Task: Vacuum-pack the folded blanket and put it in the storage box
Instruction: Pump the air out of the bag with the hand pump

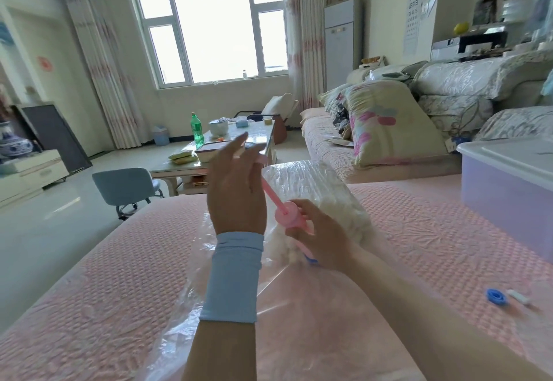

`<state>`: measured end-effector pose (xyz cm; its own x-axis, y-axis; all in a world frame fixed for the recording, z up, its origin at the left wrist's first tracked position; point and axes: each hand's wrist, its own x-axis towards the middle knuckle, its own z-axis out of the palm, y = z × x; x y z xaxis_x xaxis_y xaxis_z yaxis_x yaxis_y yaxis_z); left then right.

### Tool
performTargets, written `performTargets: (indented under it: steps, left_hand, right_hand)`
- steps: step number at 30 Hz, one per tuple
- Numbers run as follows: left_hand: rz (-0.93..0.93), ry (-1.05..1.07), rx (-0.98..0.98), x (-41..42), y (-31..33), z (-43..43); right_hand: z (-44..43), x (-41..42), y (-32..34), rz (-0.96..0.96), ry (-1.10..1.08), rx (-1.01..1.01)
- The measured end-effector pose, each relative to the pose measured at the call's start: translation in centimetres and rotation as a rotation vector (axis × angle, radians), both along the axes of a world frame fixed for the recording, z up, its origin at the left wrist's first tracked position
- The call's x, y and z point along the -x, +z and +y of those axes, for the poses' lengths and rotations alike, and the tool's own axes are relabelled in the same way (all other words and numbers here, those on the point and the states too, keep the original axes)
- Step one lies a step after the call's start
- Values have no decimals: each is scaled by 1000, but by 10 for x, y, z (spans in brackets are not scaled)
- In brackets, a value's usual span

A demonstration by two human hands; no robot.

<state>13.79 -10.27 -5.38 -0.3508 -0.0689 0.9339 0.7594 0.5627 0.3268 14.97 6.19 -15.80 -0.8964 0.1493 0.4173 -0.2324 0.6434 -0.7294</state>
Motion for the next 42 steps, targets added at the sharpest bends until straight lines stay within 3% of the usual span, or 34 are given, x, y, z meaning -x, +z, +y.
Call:
performTargets:
  steps: [2, 4, 8, 10, 12, 16, 19, 26, 29, 33, 35, 38, 42]
  left_hand:
    - [98, 109, -88, 0, 1, 0]
    - [63, 108, -86, -4, -15, 9]
    - [-333, -153, 122, -7, -57, 29]
    - [-442, -227, 124, -4, -57, 30]
    - [-357, -203, 105, -3, -43, 25]
    - [33, -75, -77, 0, 3, 5]
    - [113, -55, -169, 8, 11, -4]
    - [-412, -324, 286, 3, -39, 11]
    - [-258, -293, 239, -1, -15, 0]
    - [84, -207, -15, -7, 21, -16]
    - [149, -131, -71, -8, 14, -11]
    - [-8, -138, 19, -5, -26, 7]
    - [-309, -344, 170, 1, -55, 14]
  right_hand:
    - [1, 1, -2, 2, -2, -2]
    - [0, 1, -4, 8, 8, -13]
    - [-2, 1, -6, 51, 10, 23]
    - [-2, 2, -7, 64, 8, 43]
    - [0, 3, -8, 72, 6, 54]
    - [2, 6, -12, 53, 23, 59]
    - [1, 7, -13, 54, 35, 53]
    - [3, 4, -12, 64, 24, 71]
    - [4, 1, -11, 65, 29, 76]
    - [3, -1, -11, 35, 31, 82]
    - [3, -1, -12, 23, 32, 69]
    - [3, -1, -12, 24, 30, 84]
    - [0, 0, -12, 45, 27, 92]
